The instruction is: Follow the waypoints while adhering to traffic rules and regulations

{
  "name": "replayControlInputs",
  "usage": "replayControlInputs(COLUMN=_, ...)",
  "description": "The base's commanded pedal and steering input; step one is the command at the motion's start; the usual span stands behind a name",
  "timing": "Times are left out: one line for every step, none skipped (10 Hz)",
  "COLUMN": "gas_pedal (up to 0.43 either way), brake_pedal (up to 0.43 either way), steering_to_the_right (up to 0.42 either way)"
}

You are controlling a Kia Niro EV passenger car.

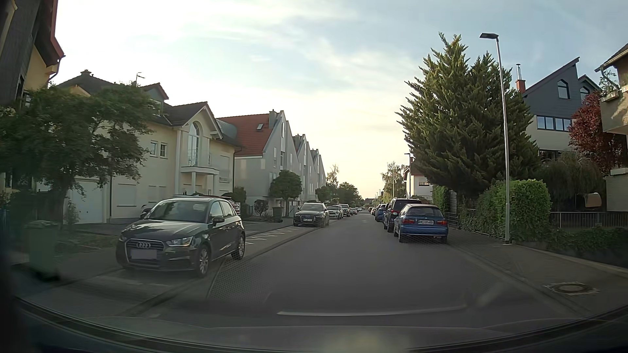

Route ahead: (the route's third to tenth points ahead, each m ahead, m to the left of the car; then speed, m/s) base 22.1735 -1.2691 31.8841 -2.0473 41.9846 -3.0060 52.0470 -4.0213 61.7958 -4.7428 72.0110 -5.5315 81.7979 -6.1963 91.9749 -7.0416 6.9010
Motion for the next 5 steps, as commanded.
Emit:
replayControlInputs(gas_pedal=0.110, brake_pedal=0.030, steering_to_the_right=0.016)
replayControlInputs(gas_pedal=0.098, brake_pedal=0.030, steering_to_the_right=0.016)
replayControlInputs(gas_pedal=0.098, brake_pedal=0.030, steering_to_the_right=0.016)
replayControlInputs(gas_pedal=0.098, brake_pedal=0.030, steering_to_the_right=0.016)
replayControlInputs(gas_pedal=0.098, brake_pedal=0.030, steering_to_the_right=0.016)
